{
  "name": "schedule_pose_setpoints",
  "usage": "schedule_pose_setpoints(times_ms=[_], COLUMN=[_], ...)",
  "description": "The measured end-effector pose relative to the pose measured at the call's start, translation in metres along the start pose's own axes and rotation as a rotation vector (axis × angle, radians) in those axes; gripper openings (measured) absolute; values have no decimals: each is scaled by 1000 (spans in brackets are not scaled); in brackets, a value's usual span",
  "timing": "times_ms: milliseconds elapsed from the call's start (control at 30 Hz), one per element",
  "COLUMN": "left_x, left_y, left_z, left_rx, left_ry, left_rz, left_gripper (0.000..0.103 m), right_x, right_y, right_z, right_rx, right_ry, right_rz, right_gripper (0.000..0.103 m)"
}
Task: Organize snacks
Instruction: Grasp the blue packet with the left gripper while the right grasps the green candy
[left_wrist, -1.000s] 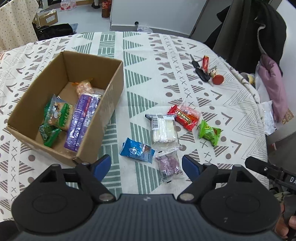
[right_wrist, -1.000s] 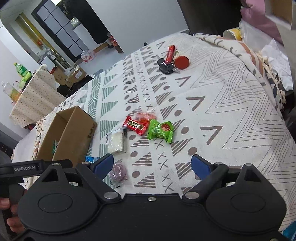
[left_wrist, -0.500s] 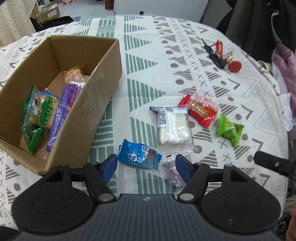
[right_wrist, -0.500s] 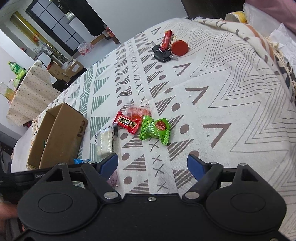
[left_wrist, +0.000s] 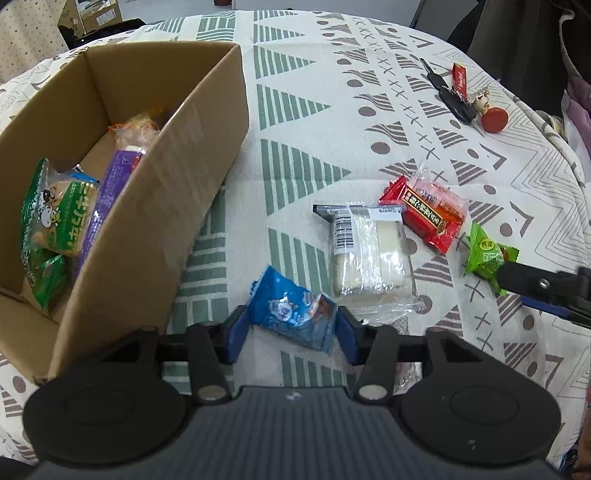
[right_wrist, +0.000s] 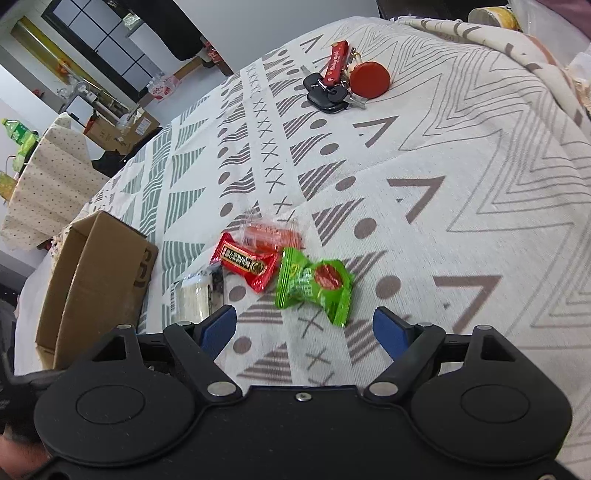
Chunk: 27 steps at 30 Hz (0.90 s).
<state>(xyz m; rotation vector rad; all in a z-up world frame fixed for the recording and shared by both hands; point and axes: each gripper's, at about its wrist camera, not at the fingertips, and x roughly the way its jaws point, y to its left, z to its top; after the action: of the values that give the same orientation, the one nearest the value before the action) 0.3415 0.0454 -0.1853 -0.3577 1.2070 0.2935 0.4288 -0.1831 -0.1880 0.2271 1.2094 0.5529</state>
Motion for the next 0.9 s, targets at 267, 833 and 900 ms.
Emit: schedule_pose_setpoints(times_ms=[267, 833, 900], left_x=[-1, -49, -57], left_y=[4, 2, 2], left_z=[5, -3, -6], left_rx=[-20, -14, -9], left_ry=[16, -56, -68], left_rz=[-17, -80, -86], left_gripper=[35, 33, 33], right_x=[24, -24, -32], right_y=[8, 30, 36], right_z=[12, 1, -3], right_rx=[-8, -46, -50], right_ry=[3, -32, -42], right_rz=[-56, -34, -25], right_gripper=[67, 30, 30])
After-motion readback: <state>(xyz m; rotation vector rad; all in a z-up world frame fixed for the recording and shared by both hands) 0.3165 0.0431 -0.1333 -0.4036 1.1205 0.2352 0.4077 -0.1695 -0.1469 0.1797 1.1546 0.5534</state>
